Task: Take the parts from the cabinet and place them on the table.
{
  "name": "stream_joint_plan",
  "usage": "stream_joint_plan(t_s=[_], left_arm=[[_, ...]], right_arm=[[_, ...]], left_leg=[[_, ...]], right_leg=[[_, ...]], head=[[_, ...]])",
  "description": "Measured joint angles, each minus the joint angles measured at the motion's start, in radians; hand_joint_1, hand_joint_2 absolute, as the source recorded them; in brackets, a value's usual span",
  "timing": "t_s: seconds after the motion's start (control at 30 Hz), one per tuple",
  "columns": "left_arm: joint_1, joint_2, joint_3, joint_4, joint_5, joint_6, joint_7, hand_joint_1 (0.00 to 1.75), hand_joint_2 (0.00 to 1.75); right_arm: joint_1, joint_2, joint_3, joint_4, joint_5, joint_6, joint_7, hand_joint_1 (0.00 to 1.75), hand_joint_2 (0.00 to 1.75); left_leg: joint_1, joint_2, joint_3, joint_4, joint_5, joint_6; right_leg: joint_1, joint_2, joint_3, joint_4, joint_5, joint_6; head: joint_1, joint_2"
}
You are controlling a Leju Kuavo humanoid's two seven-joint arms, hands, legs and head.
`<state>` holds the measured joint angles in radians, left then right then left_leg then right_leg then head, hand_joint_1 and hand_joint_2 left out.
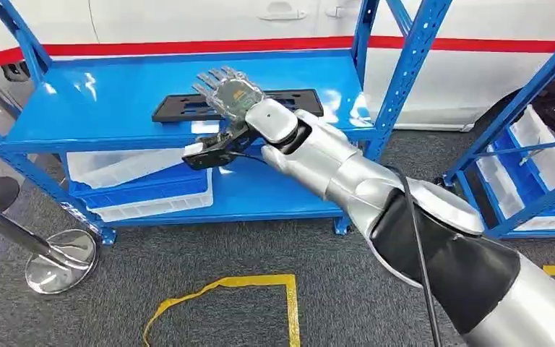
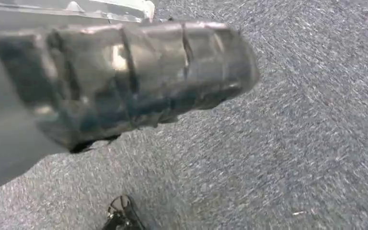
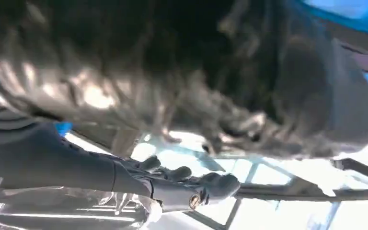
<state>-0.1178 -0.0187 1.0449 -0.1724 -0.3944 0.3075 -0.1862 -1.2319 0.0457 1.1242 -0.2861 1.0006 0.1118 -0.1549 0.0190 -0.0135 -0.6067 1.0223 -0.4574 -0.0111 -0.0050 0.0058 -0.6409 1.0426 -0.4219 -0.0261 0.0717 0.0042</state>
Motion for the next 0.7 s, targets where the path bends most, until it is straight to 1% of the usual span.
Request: stream_joint_plan(t_s=[0.03, 0.07, 0.1, 0.13, 0.17, 0.2, 0.23, 0.27, 0.3, 0.33, 0.37, 0.4, 0.43, 0.47, 0.5, 0.53, 0.57, 0.6, 0.63, 0.67, 0.7], left_arm=[[0.002, 0.000, 0.000, 0.000, 0.000, 0.000, 0.000, 0.00, 0.00], [0.001, 0.000, 0.000, 0.000, 0.000, 0.000, 0.000, 0.00, 0.00], [-0.001, 0.001, 0.000, 0.000, 0.000, 0.000, 0.000, 0.00, 0.00], [-0.001, 0.001, 0.000, 0.000, 0.000, 0.000, 0.000, 0.00, 0.00], [0.000, 0.001, 0.000, 0.000, 0.000, 0.000, 0.000, 0.00, 0.00], [0.002, 0.000, 0.000, 0.000, 0.000, 0.000, 0.000, 0.00, 0.00], [0.004, 0.000, 0.000, 0.000, 0.000, 0.000, 0.000, 0.00, 0.00], [0.004, 0.001, 0.000, 0.000, 0.000, 0.000, 0.000, 0.00, 0.00], [0.003, 0.001, 0.000, 0.000, 0.000, 0.000, 0.000, 0.00, 0.00], [0.002, 0.001, 0.000, 0.000, 0.000, 0.000, 0.000, 0.00, 0.00], [0.002, 0.001, 0.000, 0.000, 0.000, 0.000, 0.000, 0.00, 0.00], [-0.001, 0.001, 0.000, 0.000, 0.002, 0.000, -0.002, 0.00, 0.00], [0.000, 0.001, 0.000, 0.000, 0.003, 0.000, -0.003, 0.00, 0.00], [0.000, 0.001, 0.000, 0.000, 0.003, 0.000, -0.003, 0.00, 0.00], [0.001, 0.001, 0.000, 0.000, 0.004, 0.000, -0.003, 0.00, 0.00], [0.003, 0.001, 0.000, 0.000, 0.004, 0.000, -0.003, 0.00, 0.00], [0.002, 0.001, 0.000, 0.000, 0.003, 0.000, -0.003, 0.00, 0.00], [0.001, 0.001, 0.000, 0.000, 0.003, 0.000, -0.003, 0.00, 0.00], [0.000, 0.001, 0.000, 0.000, 0.003, 0.000, -0.001, 0.00, 0.00], [0.000, 0.001, 0.000, 0.000, 0.002, 0.000, 0.001, 0.00, 0.00], [0.000, 0.001, 0.000, 0.000, 0.001, 0.000, 0.004, 0.00, 0.00]], right_arm=[[0.000, 0.000, 0.000, 0.000, 0.000, 0.000, 0.000, 0.00, 0.00], [-0.002, 0.001, 0.000, 0.000, 0.000, -0.001, 0.000, 0.00, 0.00], [-0.002, 0.001, 0.000, 0.000, 0.000, -0.001, 0.000, 0.00, 0.00], [0.000, 0.001, 0.000, 0.000, 0.000, 0.000, 0.000, 0.00, 0.00], [0.002, 0.001, 0.000, 0.000, 0.000, 0.000, 0.000, 0.00, 0.00], [0.005, 0.001, 0.000, 0.000, 0.000, 0.000, 0.000, 0.00, 0.00], [0.006, 0.001, 0.000, 0.000, 0.000, 0.000, 0.000, 0.00, 0.00], [0.006, 0.001, 0.000, 0.000, 0.000, 0.000, 0.000, 0.00, 0.00], [0.006, 0.001, 0.000, 0.000, 0.000, 0.000, 0.000, 0.00, 0.00], [0.004, 0.001, 0.000, 0.000, 0.000, 0.000, 0.000, 0.00, 0.00], [0.001, 0.001, 0.000, 0.000, 0.000, 0.000, 0.000, 0.00, 0.00], [-0.001, 0.001, 0.000, 0.000, 0.000, 0.000, 0.000, 0.00, 0.00], [-0.001, 0.001, 0.000, 0.000, 0.000, 0.000, 0.000, 0.00, 0.00], [0.000, 0.001, 0.000, 0.000, -0.001, 0.000, 0.000, 0.00, 0.00], [-0.002, 0.001, 0.000, 0.000, -0.003, 0.000, 0.000, 0.00, 0.00], [-0.001, 0.000, 0.000, 0.000, -0.003, 0.000, 0.001, 0.00, 0.00], [-0.003, 0.000, 0.000, 0.000, -0.003, 0.000, 0.001, 0.00, 0.00], [-0.004, 0.000, 0.000, 0.000, -0.003, 0.000, 0.001, 0.00, 0.00], [-0.003, 0.000, 0.000, 0.000, -0.003, 0.000, 0.001, 0.00, 0.00], [0.000, -0.001, 0.000, 0.000, -0.003, 0.000, 0.001, 0.00, 0.00], [0.004, -0.001, 0.000, 0.000, -0.003, 0.000, 0.001, 0.00, 0.00]], left_leg=[[0.001, 0.005, -0.008, 0.020, -0.015, -0.004], [0.001, 0.008, -0.029, 0.068, -0.043, -0.007], [0.000, 0.008, -0.064, 0.142, -0.078, -0.010], [0.000, 0.008, -0.108, 0.230, -0.111, -0.012], [0.000, 0.008, -0.148, 0.297, -0.126, -0.013], [0.000, 0.008, -0.168, 0.319, -0.118, -0.012], [0.000, 0.008, -0.161, 0.289, -0.084, -0.010], [-0.001, 0.008, -0.133, 0.222, -0.038, -0.007], [-0.002, 0.008, -0.094, 0.132, 0.014, -0.002], [-0.003, 0.009, -0.052, 0.040, 0.057, 0.004], [-0.011, 0.008, -0.029, 0.014, 0.038, 0.009], [-0.014, 0.008, -0.028, -0.005, 0.035, 0.013], [-0.015, 0.007, -0.030, -0.001, 0.035, 0.014], [-0.016, 0.007, -0.030, 0.000, 0.032, 0.018], [-0.012, 0.008, -0.024, -0.009, 0.035, 0.023], [-0.004, 0.009, -0.012, -0.021, 0.038, 0.027], [-0.005, 0.008, -0.006, -0.025, 0.036, 0.031], [-0.005, 0.009, -0.003, -0.025, 0.033, 0.037], [-0.006, 0.009, -0.001, -0.024, 0.031, 0.040], [-0.006, 0.009, 0.000, -0.023, 0.028, 0.042], [-0.006, 0.008, 0.001, -0.022, 0.026, 0.042]], right_leg=[[-0.001, 0.000, 0.005, -0.002, 0.000, -0.004], [-0.001, 0.000, 0.007, -0.002, -0.002, -0.008], [0.000, 0.000, 0.010, -0.002, -0.003, -0.010], [0.002, 0.000, 0.012, -0.002, -0.006, -0.014], [0.003, 0.000, 0.014, -0.001, -0.008, -0.016], [0.005, 0.000, 0.017, -0.001, -0.011, -0.017], [0.006, 0.000, 0.021, -0.001, -0.014, -0.017], [0.006, 0.001, 0.026, -0.001, -0.017, -0.016], [0.006, 0.001, 0.032, -0.001, -0.022, -0.015], [0.006, 0.001, 0.039, -0.001, -0.026, -0.012], [0.011, 0.002, 0.039, -0.002, -0.029, -0.007], [0.011, 0.003, 0.035, -0.001, -0.029, -0.004], [0.010, 0.003, 0.034, -0.003, -0.027, 0.000], [0.008, 0.002, 0.035, -0.007, -0.028, 0.004], [0.011, 0.002, 0.040, -0.008, -0.030, 0.010], [0.009, 0.001, 0.036, 0.002, -0.039, 0.016], [0.010, 0.000, 0.022, 0.039, -0.059, 0.020], [0.009, 0.000, -0.012, 0.107, -0.092, 0.021], [0.008, -0.001, -0.057, 0.191, -0.123, 0.023], [0.006, -0.001, -0.100, 0.261, -0.145, 0.024], [0.005, -0.001, -0.129, 0.300, -0.146, 0.024]], head=[[-0.002, 0.000], [-0.008, 0.000], [-0.008, 0.000], [-0.008, 0.000], [-0.008, 0.000], [-0.008, 0.000], [-0.007, 0.000], [-0.008, 0.000], [-0.007, 0.000], [-0.008, 0.000], [-0.007, 0.000], [-0.008, 0.000], [-0.006, 0.000], [-0.008, 0.000], [-0.007, 0.000], [-0.005, 0.000], [-0.005, 0.000], [-0.003, 0.000], [-0.005, 0.000], [-0.005, 0.000], [-0.005, 0.000]])
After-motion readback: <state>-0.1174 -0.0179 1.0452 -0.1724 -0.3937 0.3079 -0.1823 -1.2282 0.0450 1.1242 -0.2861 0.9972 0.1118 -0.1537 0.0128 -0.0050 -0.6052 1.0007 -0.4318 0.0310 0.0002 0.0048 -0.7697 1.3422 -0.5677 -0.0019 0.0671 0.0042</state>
